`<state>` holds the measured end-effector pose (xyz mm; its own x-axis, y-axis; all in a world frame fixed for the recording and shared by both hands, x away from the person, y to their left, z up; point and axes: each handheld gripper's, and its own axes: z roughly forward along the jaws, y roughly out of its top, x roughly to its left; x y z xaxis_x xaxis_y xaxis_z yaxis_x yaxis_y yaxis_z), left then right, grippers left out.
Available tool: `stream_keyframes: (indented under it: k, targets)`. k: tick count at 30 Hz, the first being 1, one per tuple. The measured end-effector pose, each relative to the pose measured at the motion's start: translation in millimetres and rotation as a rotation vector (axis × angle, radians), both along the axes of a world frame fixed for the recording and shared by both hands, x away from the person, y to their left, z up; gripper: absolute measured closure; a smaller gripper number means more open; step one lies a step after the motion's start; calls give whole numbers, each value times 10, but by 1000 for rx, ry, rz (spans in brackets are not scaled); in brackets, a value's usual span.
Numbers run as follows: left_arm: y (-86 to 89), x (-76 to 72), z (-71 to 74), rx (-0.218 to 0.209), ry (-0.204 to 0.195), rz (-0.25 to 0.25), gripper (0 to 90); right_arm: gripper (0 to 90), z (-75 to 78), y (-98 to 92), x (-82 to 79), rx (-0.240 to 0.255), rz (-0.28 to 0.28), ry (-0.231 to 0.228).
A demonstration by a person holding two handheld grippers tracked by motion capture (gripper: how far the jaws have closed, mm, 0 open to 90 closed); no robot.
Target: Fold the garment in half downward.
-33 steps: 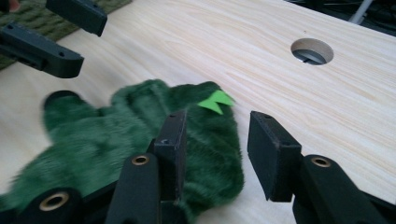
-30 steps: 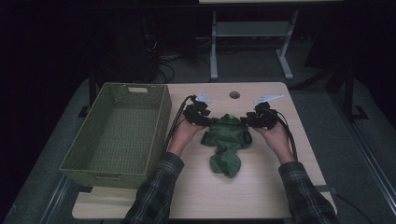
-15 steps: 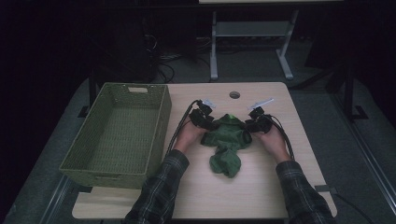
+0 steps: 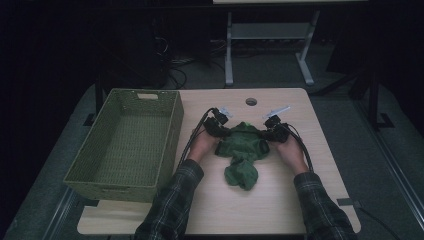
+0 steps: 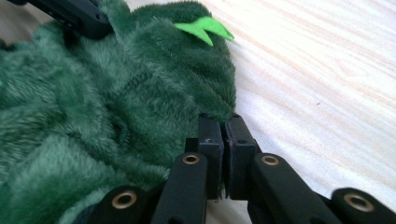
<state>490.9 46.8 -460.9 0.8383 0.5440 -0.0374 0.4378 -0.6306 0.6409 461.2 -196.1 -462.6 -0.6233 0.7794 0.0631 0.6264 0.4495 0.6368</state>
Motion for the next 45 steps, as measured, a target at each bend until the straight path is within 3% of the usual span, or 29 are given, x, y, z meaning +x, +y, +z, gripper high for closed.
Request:
stream_keyframes:
  k: [3, 11, 15, 18, 20, 24, 26, 32, 36, 37, 44, 45]
  targets:
    - [28, -7, 68, -19, -12, 6, 871, 871, 45, -35, -6, 35, -15, -2]
    - [76, -24, 365, -98, -93, 23, 873, 875, 226, -161, 1, 136, -54, -62]
    - [80, -58, 522, -126, -138, 21, 872, 874, 320, -187, 9, 154, -52, -57]
    - [106, -122, 614, -154, -158, 24, 872, 873, 454, -188, -29, 169, -41, -95]
    - [137, -189, 677, -161, -177, 21, 870, 873, 528, -201, -81, 172, -26, -127]
    - [186, -337, 760, -189, -196, 9, 869, 871, 606, -234, -193, 191, 0, -137]
    - [203, -445, 796, -214, -200, 12, 870, 871, 652, -230, -293, 199, 18, -168]
    - [288, -715, 867, -262, -205, -11, 869, 870, 713, -209, -553, 208, 69, -198]
    - [327, -874, 879, -265, -213, -29, 868, 870, 751, -209, -753, 226, 98, -217]
    - [340, -986, 871, -266, -220, -45, 868, 870, 754, -203, -805, 228, 108, -205]
    - [423, -1271, 808, -264, -235, -85, 867, 869, 716, -174, -1095, 236, 152, -224]
    - [438, -1314, 793, -265, -234, -89, 867, 869, 706, -167, -1132, 238, 160, -210]
